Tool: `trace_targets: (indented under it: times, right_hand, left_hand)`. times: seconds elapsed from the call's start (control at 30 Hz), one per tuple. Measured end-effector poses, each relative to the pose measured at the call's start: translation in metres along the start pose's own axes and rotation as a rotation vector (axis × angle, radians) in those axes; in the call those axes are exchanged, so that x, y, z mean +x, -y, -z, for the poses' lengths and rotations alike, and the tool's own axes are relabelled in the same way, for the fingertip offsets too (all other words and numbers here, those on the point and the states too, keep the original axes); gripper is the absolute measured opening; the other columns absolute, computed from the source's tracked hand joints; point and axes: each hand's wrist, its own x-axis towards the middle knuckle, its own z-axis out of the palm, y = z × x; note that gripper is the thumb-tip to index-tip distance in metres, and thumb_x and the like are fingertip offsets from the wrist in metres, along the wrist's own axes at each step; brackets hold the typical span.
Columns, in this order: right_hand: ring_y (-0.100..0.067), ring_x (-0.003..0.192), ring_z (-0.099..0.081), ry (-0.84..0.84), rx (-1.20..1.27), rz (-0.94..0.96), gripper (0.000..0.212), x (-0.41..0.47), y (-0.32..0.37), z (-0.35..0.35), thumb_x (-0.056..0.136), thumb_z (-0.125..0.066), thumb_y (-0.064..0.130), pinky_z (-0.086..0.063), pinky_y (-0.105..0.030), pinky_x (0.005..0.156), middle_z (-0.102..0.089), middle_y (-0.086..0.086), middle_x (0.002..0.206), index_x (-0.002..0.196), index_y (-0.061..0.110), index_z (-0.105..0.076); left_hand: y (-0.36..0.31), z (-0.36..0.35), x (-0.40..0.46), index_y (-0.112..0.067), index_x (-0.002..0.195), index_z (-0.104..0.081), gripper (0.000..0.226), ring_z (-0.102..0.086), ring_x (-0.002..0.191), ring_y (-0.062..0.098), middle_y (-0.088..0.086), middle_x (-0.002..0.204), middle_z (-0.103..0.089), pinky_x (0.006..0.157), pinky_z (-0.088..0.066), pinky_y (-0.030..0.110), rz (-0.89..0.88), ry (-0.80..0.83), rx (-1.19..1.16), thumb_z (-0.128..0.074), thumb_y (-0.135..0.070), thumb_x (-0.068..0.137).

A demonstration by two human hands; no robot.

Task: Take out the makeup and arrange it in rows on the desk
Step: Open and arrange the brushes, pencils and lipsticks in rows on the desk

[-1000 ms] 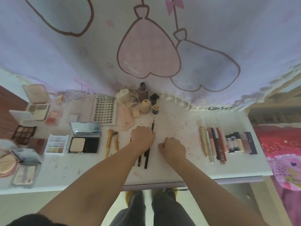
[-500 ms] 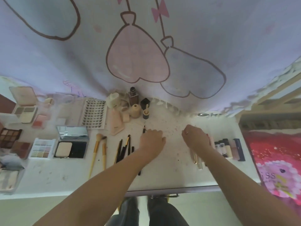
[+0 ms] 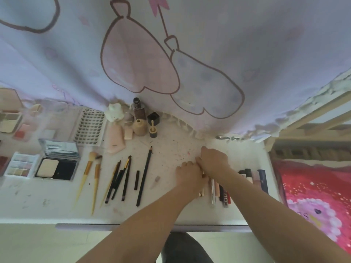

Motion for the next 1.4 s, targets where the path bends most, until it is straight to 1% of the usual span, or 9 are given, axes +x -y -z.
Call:
trace_targets:
  times: [0.23,0.4,0.5,0.63,0.8,0.9,1.1,1.23,1.4]
  right_hand:
    - [-0.026,0.082,-0.059,0.083,0.398,-0.074,0.030,-0.006,0.021,0.014,0.091,-0.041,0.035,-0.040,-0.029,0.064,-0.061,-0.009,0.087,0.085,0.010,-0.056]
    - [-0.017,0.060,-0.048,0.162,0.557,-0.021,0.043,-0.017,0.041,0.037,0.096,-0.040,0.043,-0.037,-0.028,0.060,-0.049,-0.001,0.064,0.068,0.011,-0.048]
    - [-0.014,0.044,-0.037,0.143,0.774,0.004,0.035,-0.027,0.052,0.050,0.094,-0.043,0.028,-0.030,-0.024,0.045,-0.044,-0.002,0.055,0.062,0.013,-0.043]
    - [-0.012,0.049,-0.037,0.133,0.962,0.120,0.027,-0.049,0.064,0.054,0.096,-0.041,0.025,-0.031,-0.022,0.046,-0.046,0.000,0.061,0.072,0.014,-0.047]
    - [-0.008,0.048,-0.047,0.374,0.953,0.099,0.029,-0.067,0.068,0.048,0.098,-0.038,0.031,-0.038,-0.020,0.049,-0.054,0.006,0.057,0.082,0.016,-0.057]
    - [-0.007,0.036,-0.034,0.462,0.871,0.045,0.043,-0.070,0.069,0.046,0.098,-0.038,0.045,-0.029,-0.018,0.042,-0.043,0.009,0.042,0.077,0.012,-0.057]
    - [-0.011,0.067,-0.058,0.472,1.129,0.125,0.021,-0.077,0.062,0.052,0.095,-0.051,0.032,-0.048,-0.024,0.062,-0.063,0.002,0.074,0.095,0.015,-0.063]
    - [-0.006,0.039,-0.041,0.479,0.881,0.069,0.045,-0.077,0.061,0.061,0.097,-0.040,0.046,-0.033,-0.016,0.044,-0.054,0.004,0.051,0.083,0.011,-0.064]
    - [-0.012,0.075,-0.060,0.533,1.075,0.144,0.014,-0.078,0.052,0.072,0.093,-0.056,0.026,-0.049,-0.022,0.061,-0.065,-0.001,0.085,0.101,0.016,-0.061]
  left_hand:
    - [0.037,0.015,-0.018,-0.012,0.105,-0.049,0.024,-0.057,0.093,0.026,0.007,0.102,-0.060,0.073,-0.042,0.034,0.008,0.016,-0.272,-0.036,-0.032,0.098]
    - [0.070,0.046,-0.036,-0.012,0.106,-0.047,0.025,-0.057,0.076,0.028,0.007,0.086,-0.060,0.063,-0.040,0.036,-0.134,-0.072,-0.409,-0.032,-0.031,0.101]
    - [0.082,0.071,-0.042,-0.015,0.097,-0.048,0.024,-0.048,0.061,0.016,-0.003,0.071,-0.052,0.056,-0.036,0.031,-0.184,0.029,-0.593,-0.031,-0.031,0.102]
    - [0.101,0.091,-0.054,-0.018,0.085,-0.053,0.030,-0.039,0.047,0.001,-0.007,0.063,-0.047,0.046,-0.033,0.015,-0.130,0.183,-0.852,-0.033,-0.034,0.101]
    - [0.122,0.096,-0.068,-0.020,0.092,-0.057,0.024,-0.045,0.060,0.006,-0.009,0.071,-0.052,0.056,-0.036,0.020,-0.223,0.162,-0.584,-0.041,-0.036,0.098]
    - [0.127,0.095,-0.073,-0.023,0.092,-0.056,0.022,-0.047,0.064,0.008,-0.011,0.072,-0.053,0.061,-0.037,0.025,-0.291,0.150,-0.471,-0.042,-0.039,0.097]
    - [0.136,0.104,-0.076,-0.022,0.090,-0.062,0.024,-0.042,0.050,-0.003,-0.010,0.065,-0.049,0.053,-0.033,0.017,-0.232,0.161,-0.619,-0.043,-0.036,0.097]
    - [0.139,0.108,-0.078,-0.023,0.094,-0.061,0.021,-0.042,0.045,-0.006,-0.013,0.062,-0.046,0.046,-0.030,0.012,-0.297,0.133,-0.532,-0.046,-0.038,0.096]
    - [0.137,0.115,-0.075,-0.025,0.091,-0.064,0.020,-0.040,0.043,-0.005,-0.013,0.061,-0.047,0.044,-0.031,0.008,-0.285,0.121,-0.595,-0.048,-0.038,0.095]
